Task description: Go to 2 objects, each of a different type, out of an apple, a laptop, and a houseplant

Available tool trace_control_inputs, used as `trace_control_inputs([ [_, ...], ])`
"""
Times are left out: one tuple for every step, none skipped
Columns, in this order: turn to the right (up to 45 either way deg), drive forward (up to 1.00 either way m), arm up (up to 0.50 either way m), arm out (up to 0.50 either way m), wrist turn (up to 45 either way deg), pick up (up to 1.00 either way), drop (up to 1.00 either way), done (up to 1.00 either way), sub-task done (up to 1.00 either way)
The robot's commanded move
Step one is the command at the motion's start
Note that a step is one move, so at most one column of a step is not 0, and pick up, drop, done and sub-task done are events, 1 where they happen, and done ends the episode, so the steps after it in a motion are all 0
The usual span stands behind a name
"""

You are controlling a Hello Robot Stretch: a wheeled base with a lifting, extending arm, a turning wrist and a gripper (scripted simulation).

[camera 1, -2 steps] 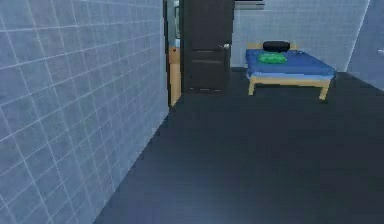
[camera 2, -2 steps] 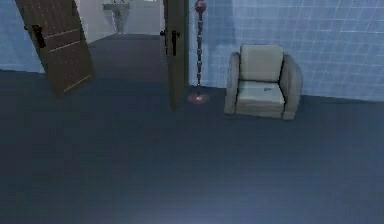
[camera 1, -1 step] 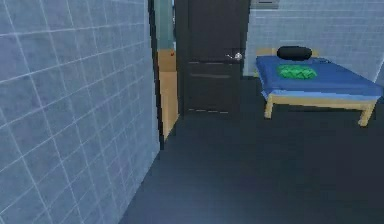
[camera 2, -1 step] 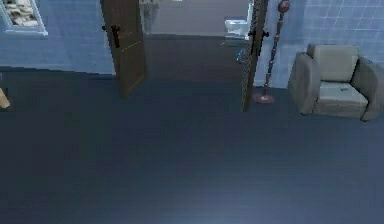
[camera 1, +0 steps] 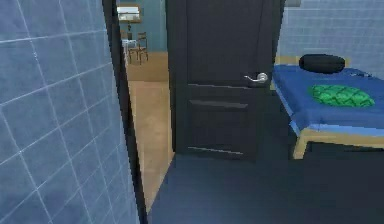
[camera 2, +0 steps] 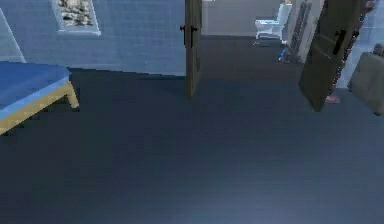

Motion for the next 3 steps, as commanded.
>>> trace_control_inputs([
  [0.0,1.0,0.0,0.0,0.0,0.0,0.0,0.0,0.0],
  [-9.0,0.0,0.0,0.0,0.0,0.0,0.0,0.0,0.0],
  [0.0,0.4,0.0,0.0,0.0,0.0,0.0,0.0,0.0],
])
